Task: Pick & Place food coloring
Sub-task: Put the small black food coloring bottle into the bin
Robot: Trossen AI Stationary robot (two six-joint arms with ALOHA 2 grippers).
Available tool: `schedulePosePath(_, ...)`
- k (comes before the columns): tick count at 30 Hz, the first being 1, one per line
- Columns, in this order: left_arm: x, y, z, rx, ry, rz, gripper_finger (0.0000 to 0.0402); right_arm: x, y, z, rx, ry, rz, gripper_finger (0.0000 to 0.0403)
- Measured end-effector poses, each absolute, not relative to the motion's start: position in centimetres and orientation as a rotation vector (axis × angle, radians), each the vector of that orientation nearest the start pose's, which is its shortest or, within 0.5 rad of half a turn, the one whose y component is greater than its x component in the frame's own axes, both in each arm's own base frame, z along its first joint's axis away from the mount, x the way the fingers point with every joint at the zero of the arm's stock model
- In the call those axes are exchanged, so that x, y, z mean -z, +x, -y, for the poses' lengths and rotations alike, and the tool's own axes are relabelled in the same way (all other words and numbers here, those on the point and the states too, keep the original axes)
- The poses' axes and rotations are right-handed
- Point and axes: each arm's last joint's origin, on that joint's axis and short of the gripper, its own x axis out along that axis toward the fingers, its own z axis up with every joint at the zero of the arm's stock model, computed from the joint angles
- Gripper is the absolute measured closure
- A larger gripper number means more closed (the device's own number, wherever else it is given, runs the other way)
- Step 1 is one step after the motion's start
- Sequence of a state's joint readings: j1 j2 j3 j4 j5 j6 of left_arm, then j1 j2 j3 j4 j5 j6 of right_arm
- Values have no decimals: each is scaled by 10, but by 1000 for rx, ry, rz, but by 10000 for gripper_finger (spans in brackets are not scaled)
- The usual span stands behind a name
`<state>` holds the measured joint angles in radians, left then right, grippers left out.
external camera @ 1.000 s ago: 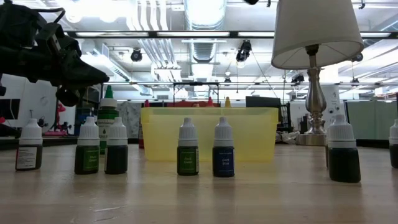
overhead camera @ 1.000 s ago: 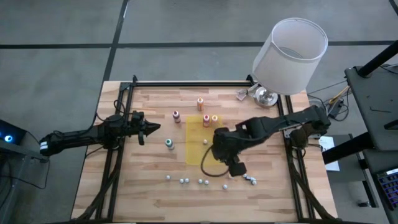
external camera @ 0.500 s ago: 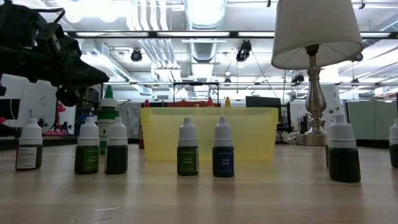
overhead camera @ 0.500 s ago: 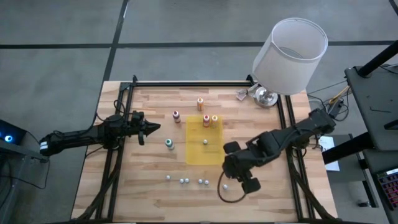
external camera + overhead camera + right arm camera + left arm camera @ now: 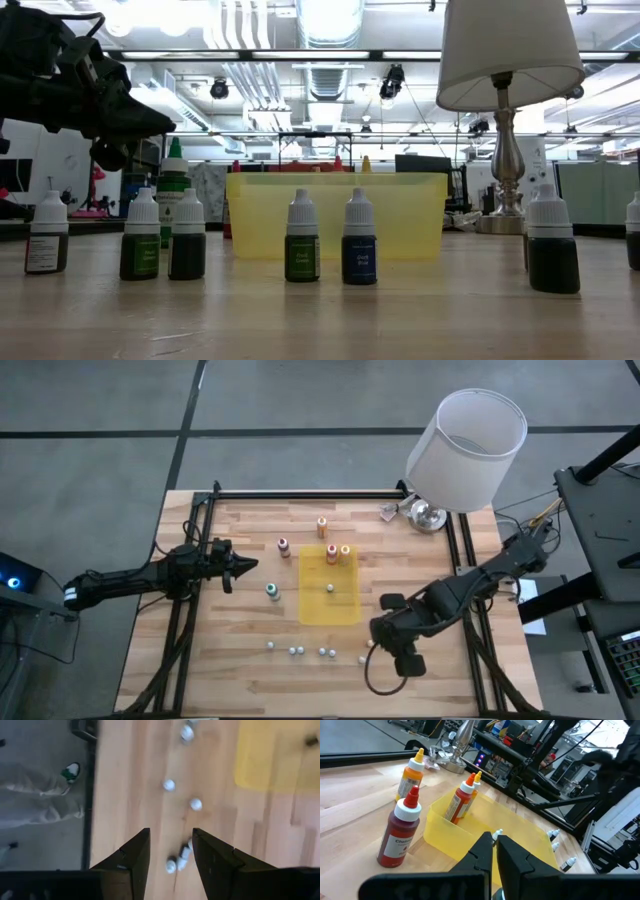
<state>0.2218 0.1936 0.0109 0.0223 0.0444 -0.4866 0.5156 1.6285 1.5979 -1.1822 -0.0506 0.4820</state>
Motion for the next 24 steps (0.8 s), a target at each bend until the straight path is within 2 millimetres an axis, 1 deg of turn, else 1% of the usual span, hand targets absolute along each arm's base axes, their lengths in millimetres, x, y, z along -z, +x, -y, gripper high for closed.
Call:
schedulePosePath(6, -153, 106, -23, -213, -506, -113, 401, -317, 250, -147, -83, 211, -1305, 260)
schedulePosePath(13, -153, 106, -23, -213, -506, -113, 401, -299, 225, -142, -3, 288, -1350, 249)
schedulePosePath(17, -153, 106, -23, -213, -506, -113, 401, -286, 219, -144, 15, 329, -1345, 242)
schedulePosePath(24, -153, 106, -23, -213, -506, -113, 401, -264, 220, -144, 18, 339, -1343, 225)
